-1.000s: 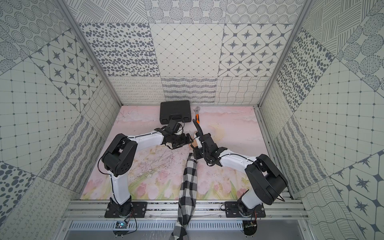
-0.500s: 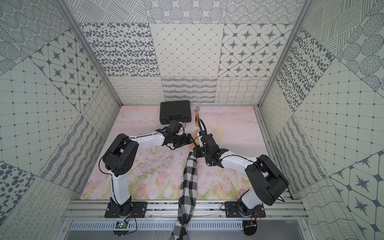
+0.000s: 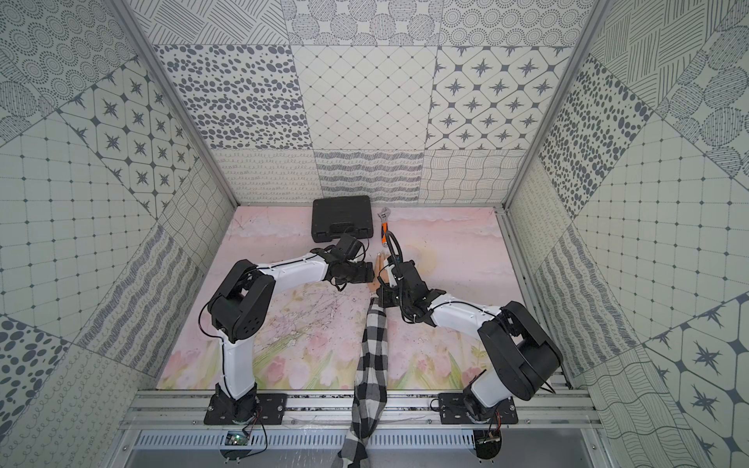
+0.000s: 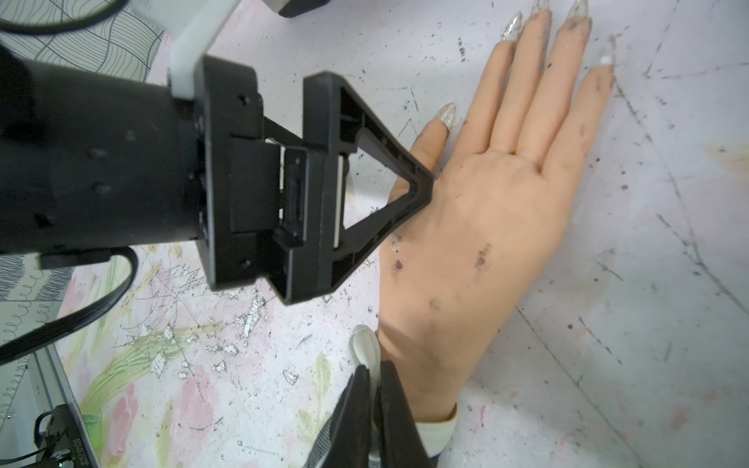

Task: Take off the watch
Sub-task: Untie the watch from the hand.

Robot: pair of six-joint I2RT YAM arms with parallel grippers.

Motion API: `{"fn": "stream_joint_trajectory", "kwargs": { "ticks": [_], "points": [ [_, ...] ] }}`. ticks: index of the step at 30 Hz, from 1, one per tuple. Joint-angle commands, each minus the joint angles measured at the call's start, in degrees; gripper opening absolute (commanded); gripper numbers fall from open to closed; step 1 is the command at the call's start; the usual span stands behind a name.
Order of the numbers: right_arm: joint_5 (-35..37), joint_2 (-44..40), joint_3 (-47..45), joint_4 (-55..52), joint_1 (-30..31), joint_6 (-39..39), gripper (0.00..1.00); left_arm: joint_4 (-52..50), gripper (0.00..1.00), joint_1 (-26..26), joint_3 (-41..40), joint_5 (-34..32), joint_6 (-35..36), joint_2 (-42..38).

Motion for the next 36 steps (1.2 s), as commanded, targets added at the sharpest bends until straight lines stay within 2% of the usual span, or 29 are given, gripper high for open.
{"fn": "stream_joint_trajectory", "kwargs": {
  "ticks": [1, 7, 10, 11, 13, 17, 23, 26, 32, 36],
  "points": [
    [0.4, -0.4, -0.3, 11.0, -1.3, 3.9, 0.0, -26.9, 0.9, -1.1, -2.9, -10.9, 3.2, 3.7],
    [0.3, 0.8, -4.5, 20.2, -1.8, 12.9, 0.0, -25.9, 0.91, -2.4, -3.0, -10.2, 2.5, 5.1],
    [-0.7, 1.1, -5.4, 21.6, -2.0, 14.0, 0.02, -25.7, 0.91, -2.5, -3.2, -9.9, 2.2, 5.0],
    [-0.3, 0.6, -5.5, 21.0, -1.9, 13.9, 0.13, -25.5, 0.91, -2.5, -3.4, -9.8, 2.2, 4.9],
    [1.0, -1.0, -6.1, 19.3, -2.0, 13.1, 0.28, -25.3, 0.91, -2.5, -3.7, -9.8, 2.1, 4.3],
    [4.6, -7.2, -6.1, 10.5, -2.0, 9.7, 0.5, -25.4, 0.91, -2.5, -3.9, -9.8, 2.1, 2.4],
    [10.1, -13.0, 1.4, -12.2, -0.1, 0.5, 0.64, -25.7, 0.93, -0.9, -4.0, -9.1, 1.9, -2.5],
    [13.4, -12.0, 6.3, -21.4, 2.3, -3.3, 0.69, -25.3, 0.93, 1.4, -4.9, -7.6, 1.6, -5.8],
    [20.5, -5.4, 16.0, -32.9, 9.2, -9.3, 0.79, -22.6, 0.94, 8.3, -9.0, -1.5, -0.2, -13.7],
    [23.4, -0.7, 21.8, -37.6, 13.7, -12.0, 0.8, -22.2, 0.95, 10.9, -10.5, 0.6, -0.7, -17.5]
  ]
}}
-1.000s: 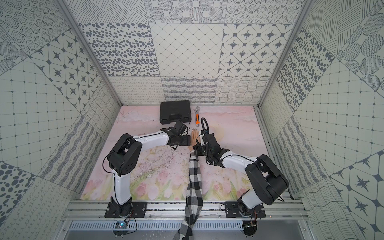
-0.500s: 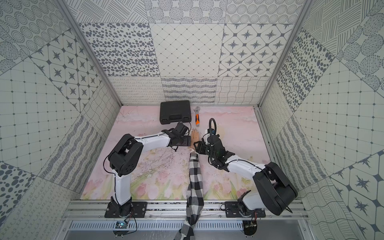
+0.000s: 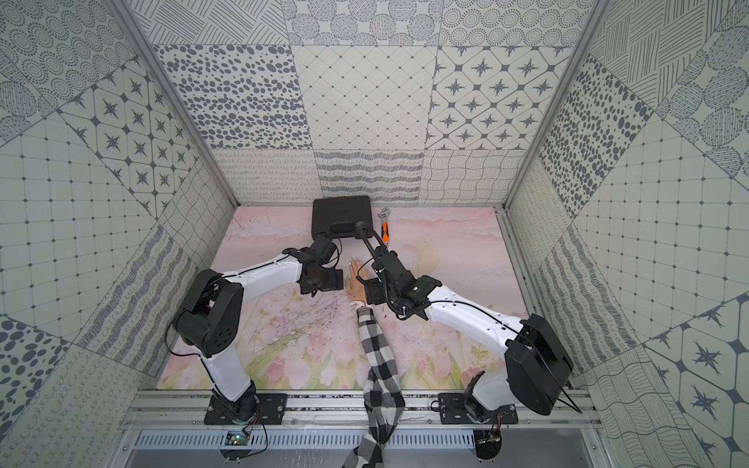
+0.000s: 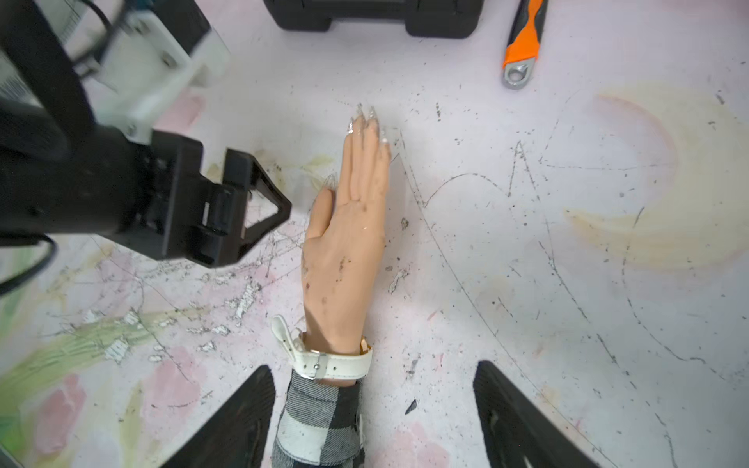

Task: Take off the watch
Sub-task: Untie the watch from the hand.

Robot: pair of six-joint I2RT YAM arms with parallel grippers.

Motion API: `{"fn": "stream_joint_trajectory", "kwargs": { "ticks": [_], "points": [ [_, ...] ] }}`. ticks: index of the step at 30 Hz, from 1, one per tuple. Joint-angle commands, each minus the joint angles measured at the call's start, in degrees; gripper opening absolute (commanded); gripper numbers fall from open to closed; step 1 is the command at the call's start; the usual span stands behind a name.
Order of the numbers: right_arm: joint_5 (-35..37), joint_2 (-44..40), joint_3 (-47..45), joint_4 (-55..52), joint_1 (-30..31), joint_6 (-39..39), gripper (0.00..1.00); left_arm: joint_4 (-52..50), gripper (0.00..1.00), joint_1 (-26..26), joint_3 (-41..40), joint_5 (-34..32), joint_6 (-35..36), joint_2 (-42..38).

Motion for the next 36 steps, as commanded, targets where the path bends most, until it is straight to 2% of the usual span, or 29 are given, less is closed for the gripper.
{"fn": "stream_joint_trajectory", "kwargs": {
  "ticks": [1, 10, 17, 22, 27, 36],
  "points": [
    [5.0, 3.2, 4.5, -7.1, 3.3, -5.0, 0.8, -7.3, 0.95, 3.4, -2.0, 5.1, -0.9, -4.9],
    [12.7, 12.8, 13.4, -13.1, 10.1, -9.7, 0.86, -5.9, 0.96, 8.0, -7.7, 6.7, -2.7, -11.5],
    [19.2, 20.4, 18.0, -14.2, 12.1, -12.1, 0.86, -5.2, 0.96, 9.0, -11.5, 7.3, -3.4, -13.7],
    [22.7, 22.7, 18.6, -13.6, 12.3, -12.4, 0.83, -4.5, 0.96, 9.0, -12.8, 8.5, -4.2, -14.3],
    [24.4, 23.7, 18.6, -14.0, 12.3, -12.5, 0.68, -4.2, 0.95, 9.0, -13.0, 9.3, -4.4, -14.5],
    [24.2, 20.0, 16.7, -13.4, 11.8, -10.7, 0.21, -1.8, 0.95, 8.7, -13.8, 14.5, -5.7, -15.5]
  ]
}}
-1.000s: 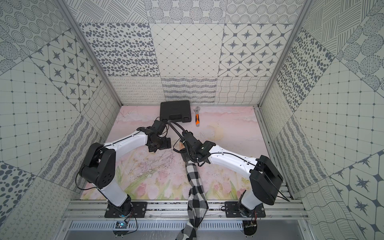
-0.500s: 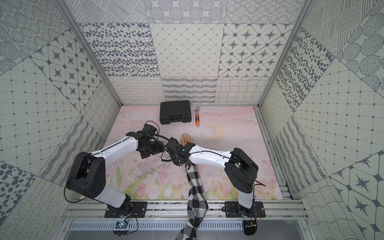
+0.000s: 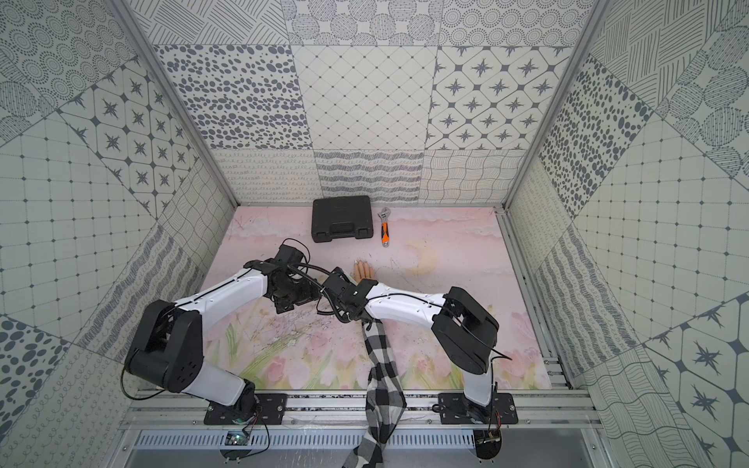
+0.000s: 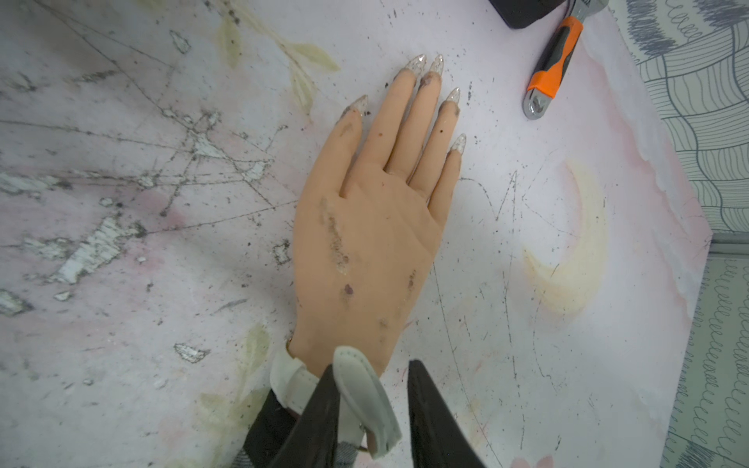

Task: Take off the watch
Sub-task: Untie the watch from the hand.

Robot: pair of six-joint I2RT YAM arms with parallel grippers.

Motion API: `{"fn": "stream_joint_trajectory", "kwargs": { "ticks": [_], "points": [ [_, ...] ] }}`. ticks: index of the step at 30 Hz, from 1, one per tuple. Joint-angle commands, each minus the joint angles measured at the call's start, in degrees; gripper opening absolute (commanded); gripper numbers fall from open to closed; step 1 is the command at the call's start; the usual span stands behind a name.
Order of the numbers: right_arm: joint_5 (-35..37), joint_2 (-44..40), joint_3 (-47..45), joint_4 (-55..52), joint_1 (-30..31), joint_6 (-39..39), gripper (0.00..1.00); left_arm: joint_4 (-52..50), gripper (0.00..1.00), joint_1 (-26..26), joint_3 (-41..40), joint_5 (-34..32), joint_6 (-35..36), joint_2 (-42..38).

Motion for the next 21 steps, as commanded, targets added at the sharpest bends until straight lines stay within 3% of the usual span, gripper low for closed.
{"fn": "stream_joint_trajectory", "kwargs": {
  "ticks": [1, 6, 15, 21],
  "points": [
    [-0.1, -2.8, -0.6, 0.9, -0.4, 1.8, 0.18, 2.9, 0.95, 0.0, -1.0, 5.6, -2.3, -0.9],
    [-5.8, -5.4, -2.2, 2.7, -2.9, 5.3, 0.03, 9.3, 0.95, -2.2, -3.5, 10.7, -6.7, -1.7],
    [-28.5, -16.0, -16.0, 19.3, -13.7, 19.3, 0.0, 27.4, 0.96, -9.6, -8.7, 14.8, -17.3, -1.5],
    [-36.2, -22.6, -27.2, 36.2, -16.5, 25.7, 0.0, 34.5, 0.96, -13.4, -8.5, 15.7, -21.8, 1.4]
  ]
}}
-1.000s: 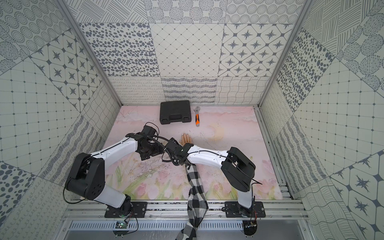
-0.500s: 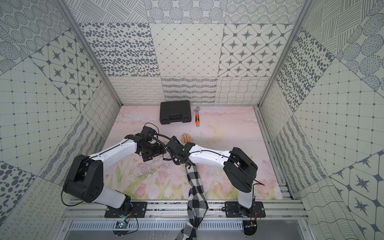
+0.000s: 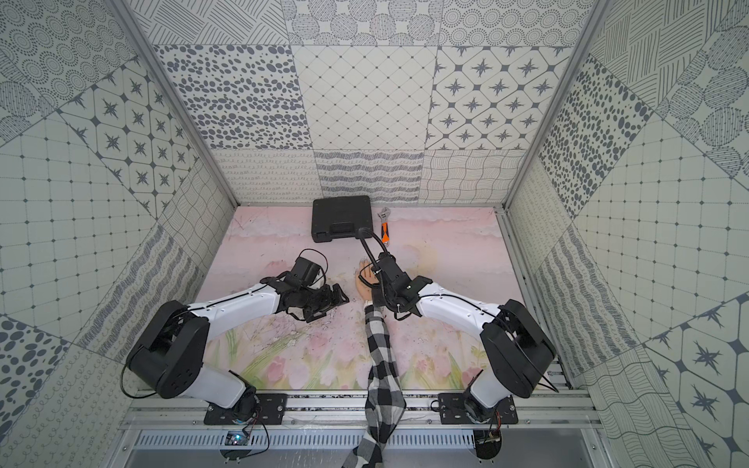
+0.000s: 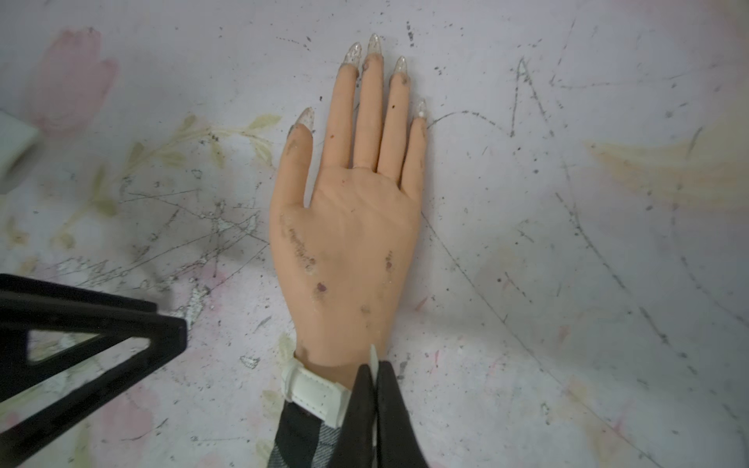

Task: Take off the watch
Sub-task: Untie the watch from the hand.

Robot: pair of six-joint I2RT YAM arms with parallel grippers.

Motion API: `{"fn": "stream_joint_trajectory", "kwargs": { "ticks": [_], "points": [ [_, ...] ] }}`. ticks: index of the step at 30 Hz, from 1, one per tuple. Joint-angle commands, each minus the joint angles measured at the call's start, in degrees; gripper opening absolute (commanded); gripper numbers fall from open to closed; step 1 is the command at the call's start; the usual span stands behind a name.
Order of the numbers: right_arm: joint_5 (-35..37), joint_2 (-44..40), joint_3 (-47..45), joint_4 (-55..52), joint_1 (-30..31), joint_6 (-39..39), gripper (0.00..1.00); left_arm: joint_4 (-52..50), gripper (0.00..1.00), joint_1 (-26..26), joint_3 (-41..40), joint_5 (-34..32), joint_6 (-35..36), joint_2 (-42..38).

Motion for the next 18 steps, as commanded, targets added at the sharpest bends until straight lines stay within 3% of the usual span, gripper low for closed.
{"fn": "stream_joint_trajectory", "kwargs": {
  "ticks": [1, 6, 18],
  "points": [
    [-6.9, -3.8, -4.2, 15.2, -0.4, 6.0, 0.0, 12.8, 0.96, -3.0, 0.2, 3.3, -7.8, 2.0],
    [-7.5, -7.1, -8.9, 22.7, -0.5, 8.1, 0.0, 14.1, 0.96, -5.5, 2.1, 2.7, -8.8, 4.0],
    [-7.4, -8.4, -12.4, 28.4, -0.6, 9.3, 0.0, 12.1, 0.96, -8.6, 5.9, 0.7, -8.6, 8.4]
  ]
}}
